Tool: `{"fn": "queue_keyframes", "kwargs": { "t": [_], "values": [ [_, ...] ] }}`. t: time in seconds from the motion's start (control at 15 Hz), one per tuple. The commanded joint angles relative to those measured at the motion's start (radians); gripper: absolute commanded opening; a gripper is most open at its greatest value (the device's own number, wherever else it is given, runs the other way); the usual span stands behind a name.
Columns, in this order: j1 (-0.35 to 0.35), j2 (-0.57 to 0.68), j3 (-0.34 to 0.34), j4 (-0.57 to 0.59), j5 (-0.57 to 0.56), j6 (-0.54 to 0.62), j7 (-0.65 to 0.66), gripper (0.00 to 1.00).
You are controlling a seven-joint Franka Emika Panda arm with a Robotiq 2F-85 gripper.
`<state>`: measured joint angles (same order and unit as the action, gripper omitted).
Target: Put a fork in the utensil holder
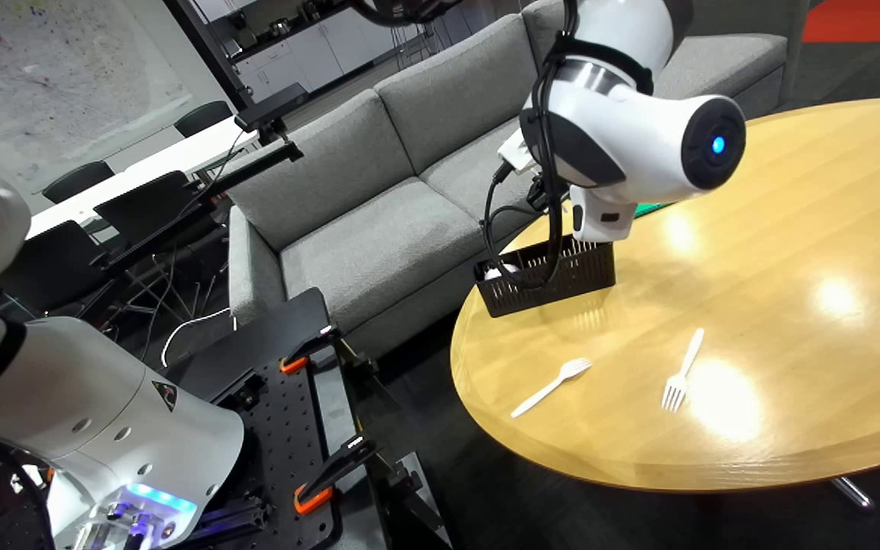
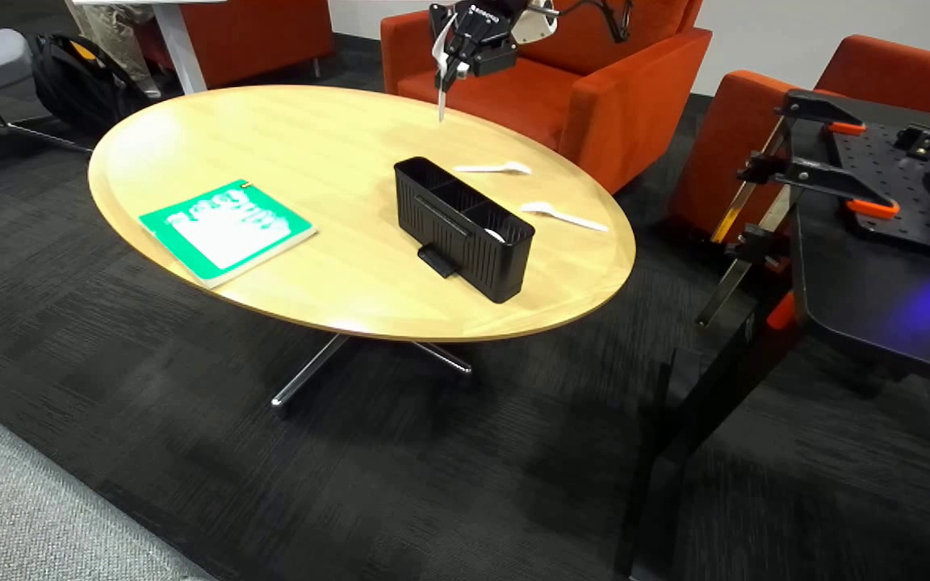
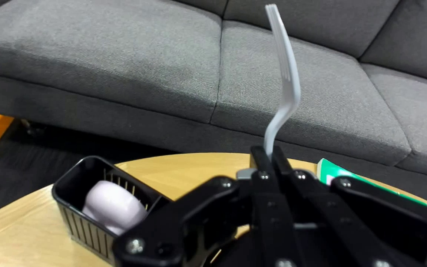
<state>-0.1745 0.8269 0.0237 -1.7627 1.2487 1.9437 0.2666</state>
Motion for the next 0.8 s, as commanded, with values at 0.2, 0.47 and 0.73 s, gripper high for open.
{"fn": "queue_keyframes", "kwargs": {
  "t": [0.2, 0.47, 0.73],
  "values": [
    [0.017, 0.146, -0.020, 0.114, 0.172, 0.005, 0.009, 0.01],
    [0.045, 0.211, -0.036, 0.166, 0.204, 0.049, 0.033, 0.01],
    [0.071, 0.263, -0.044, 0.207, 0.199, 0.100, 0.060, 0.01]
  ]
}}
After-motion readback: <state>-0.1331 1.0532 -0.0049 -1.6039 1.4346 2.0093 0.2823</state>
